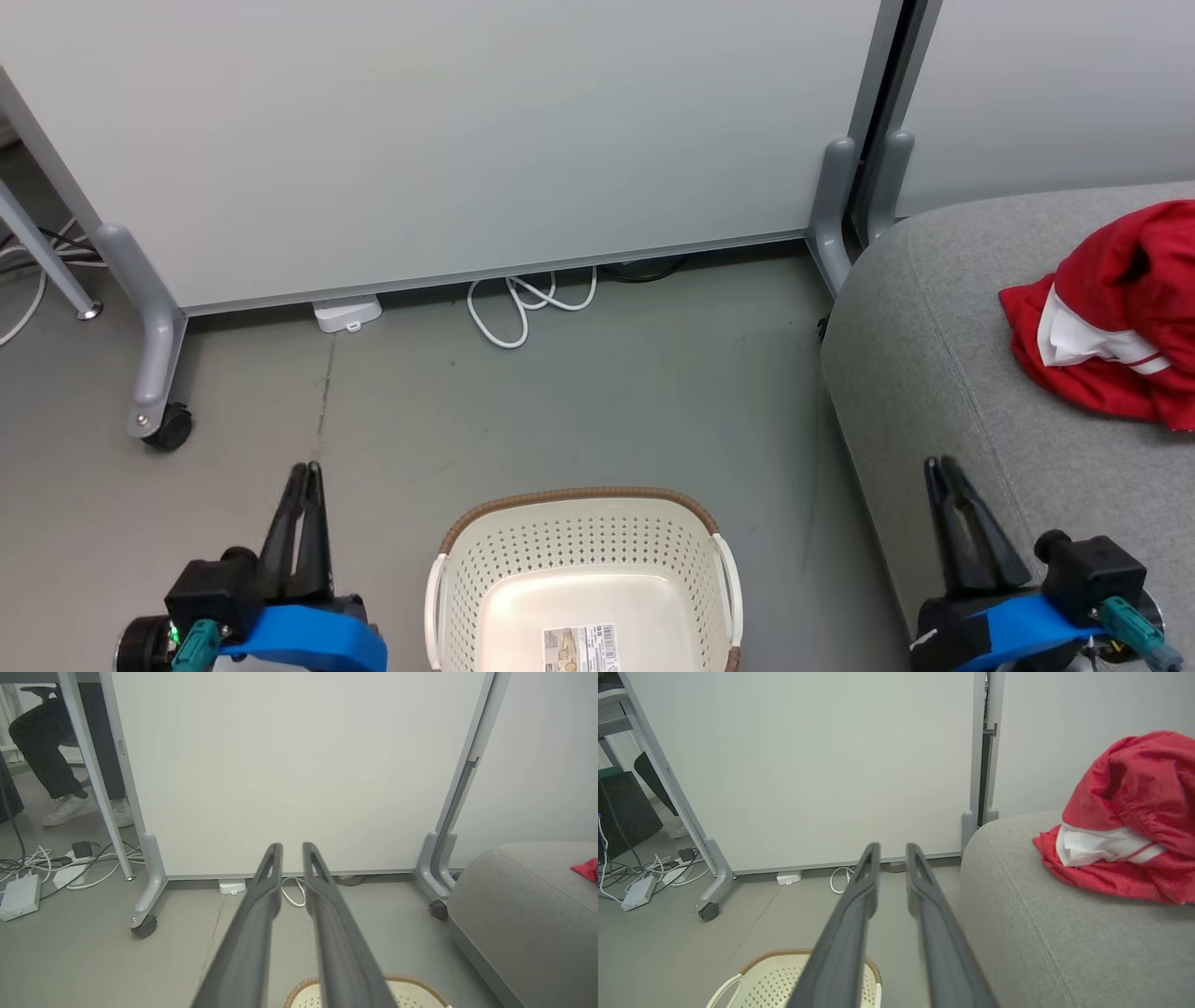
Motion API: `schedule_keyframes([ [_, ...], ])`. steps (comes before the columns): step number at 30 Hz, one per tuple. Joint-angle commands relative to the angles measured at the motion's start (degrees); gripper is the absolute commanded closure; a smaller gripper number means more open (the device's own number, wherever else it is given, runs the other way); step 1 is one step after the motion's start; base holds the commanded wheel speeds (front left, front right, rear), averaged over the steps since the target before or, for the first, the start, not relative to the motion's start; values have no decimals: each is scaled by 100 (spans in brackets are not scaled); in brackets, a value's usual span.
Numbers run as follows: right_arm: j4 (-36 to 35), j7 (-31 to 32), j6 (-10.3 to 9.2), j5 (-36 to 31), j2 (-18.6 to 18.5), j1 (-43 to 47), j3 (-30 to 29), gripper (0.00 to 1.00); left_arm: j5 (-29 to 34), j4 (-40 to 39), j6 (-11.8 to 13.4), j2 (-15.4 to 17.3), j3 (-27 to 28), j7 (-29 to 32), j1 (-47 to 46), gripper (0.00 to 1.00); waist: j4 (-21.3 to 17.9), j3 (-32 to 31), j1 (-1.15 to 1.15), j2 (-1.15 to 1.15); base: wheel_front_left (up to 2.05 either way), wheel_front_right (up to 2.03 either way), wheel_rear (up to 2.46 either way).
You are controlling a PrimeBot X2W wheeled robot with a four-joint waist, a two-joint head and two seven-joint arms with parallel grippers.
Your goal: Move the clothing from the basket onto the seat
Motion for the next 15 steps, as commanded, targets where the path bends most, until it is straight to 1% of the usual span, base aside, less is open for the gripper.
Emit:
schedule_keyframes([
  [1,32,43,0,132,2,-6,-16,100,-127,50,-1,-3,35,57,-16,100,-3,-1,0,0,0,0,0],
  [15,37,439,0,1668,17,-84,-137,100,-1689,-11,-8,-1,127,447,-78,100,-33,-9,0,0,0,0,0],
])
